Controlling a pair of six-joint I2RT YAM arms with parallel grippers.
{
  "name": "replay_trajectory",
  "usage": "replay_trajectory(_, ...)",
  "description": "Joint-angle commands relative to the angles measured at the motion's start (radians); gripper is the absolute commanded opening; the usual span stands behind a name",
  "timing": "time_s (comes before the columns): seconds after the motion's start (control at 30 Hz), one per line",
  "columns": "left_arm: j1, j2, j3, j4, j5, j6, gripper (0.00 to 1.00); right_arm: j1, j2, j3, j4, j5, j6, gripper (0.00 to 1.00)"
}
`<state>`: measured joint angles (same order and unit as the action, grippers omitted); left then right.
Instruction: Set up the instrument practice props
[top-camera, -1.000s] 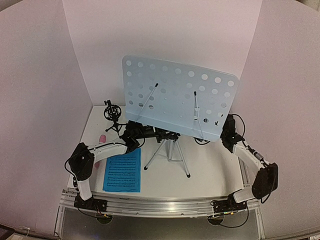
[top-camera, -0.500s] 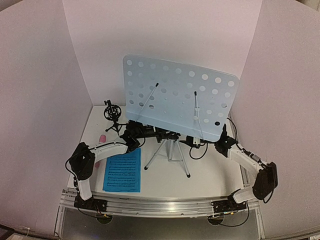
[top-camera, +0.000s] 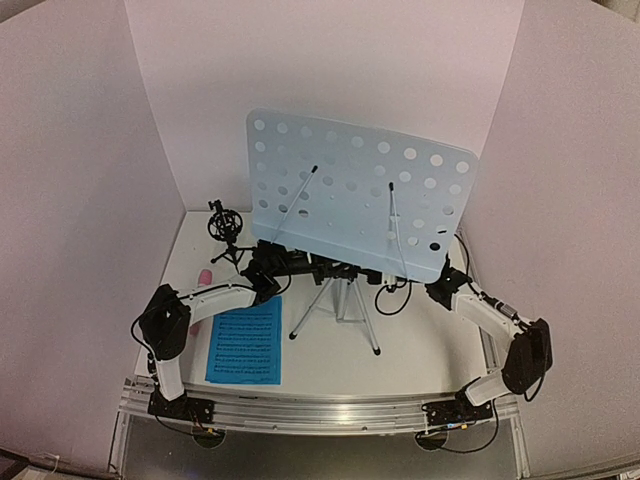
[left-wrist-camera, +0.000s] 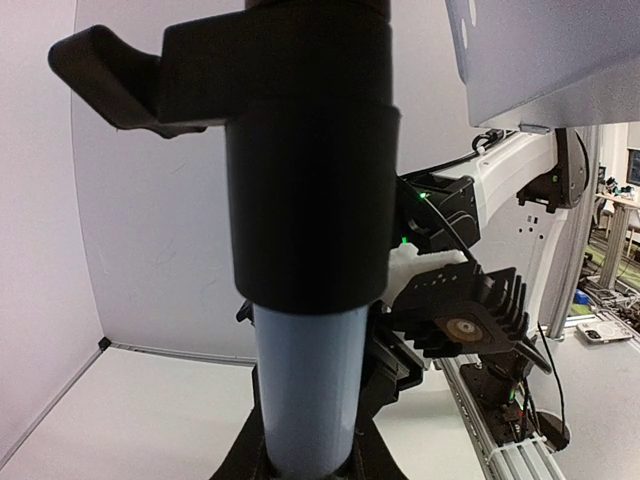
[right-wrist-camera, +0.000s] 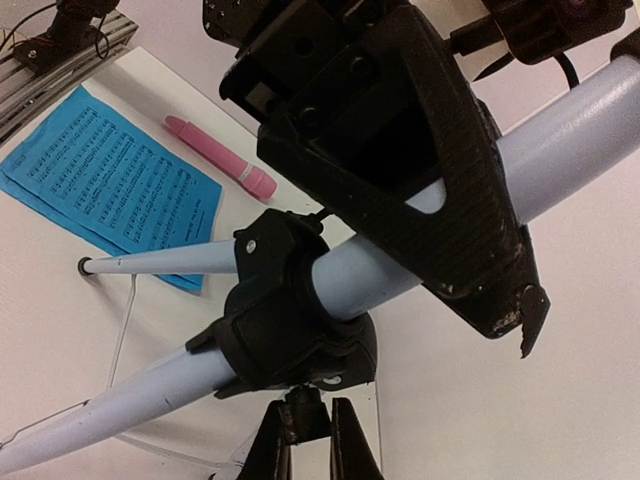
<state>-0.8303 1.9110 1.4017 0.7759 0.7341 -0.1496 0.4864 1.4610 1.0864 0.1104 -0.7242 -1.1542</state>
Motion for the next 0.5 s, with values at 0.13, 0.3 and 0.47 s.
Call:
replay_trajectory(0.13,0.008,0.014,0.033,-0.022,0.0,0.022,0.0,0.008,-0.008,0.044,-0.19,-0.057,0.049,0.0)
replay_trajectory(0.3,0.011,0.012,0.033,-0.061,-0.006,0.075,0.0,0.008,0.0,0.137,-0.395,-0.117,0.275,0.0)
replay_trajectory(0.47,0.011,0.012,0.03,-0.086,-0.024,0.124,0.0,0.008,0.019,0.165,-0.469,-0.231,0.573,0.0)
